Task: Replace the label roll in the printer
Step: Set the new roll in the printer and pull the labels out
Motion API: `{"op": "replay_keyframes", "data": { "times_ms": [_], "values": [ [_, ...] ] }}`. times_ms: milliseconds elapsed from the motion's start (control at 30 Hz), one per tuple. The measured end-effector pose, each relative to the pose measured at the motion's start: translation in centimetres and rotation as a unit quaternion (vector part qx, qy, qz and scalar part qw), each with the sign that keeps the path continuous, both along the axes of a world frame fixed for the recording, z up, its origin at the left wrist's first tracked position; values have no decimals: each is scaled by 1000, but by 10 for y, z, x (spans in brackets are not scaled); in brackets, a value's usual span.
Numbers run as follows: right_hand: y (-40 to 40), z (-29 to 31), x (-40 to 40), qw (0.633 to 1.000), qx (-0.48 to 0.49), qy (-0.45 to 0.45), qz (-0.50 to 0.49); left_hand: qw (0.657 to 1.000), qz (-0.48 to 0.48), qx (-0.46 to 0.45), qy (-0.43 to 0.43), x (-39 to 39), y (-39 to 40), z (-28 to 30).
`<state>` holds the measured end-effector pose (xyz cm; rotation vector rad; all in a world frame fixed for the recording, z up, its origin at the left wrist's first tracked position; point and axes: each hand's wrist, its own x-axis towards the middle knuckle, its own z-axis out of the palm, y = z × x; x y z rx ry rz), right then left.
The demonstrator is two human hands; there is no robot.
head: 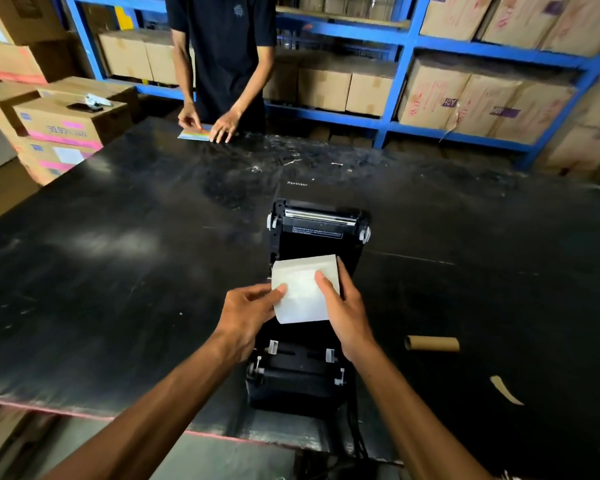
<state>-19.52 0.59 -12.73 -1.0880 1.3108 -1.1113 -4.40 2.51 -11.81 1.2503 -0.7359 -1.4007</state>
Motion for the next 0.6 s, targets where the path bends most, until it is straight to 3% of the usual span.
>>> {"op": "replay_keyframes", "data": {
  "times_ms": [133,267,600],
  "values": [
    [-11,-2,9,997,34,43,-47,998,-54,10,4,12,-25,-9],
    [-5,-14,0,981,75,179,-3,999,-44,-6,-25,12,-22,-14],
    [4,-33,-11,978,98,184,10,980,-40,8,-195,11,-22,-31]
  ]
}}
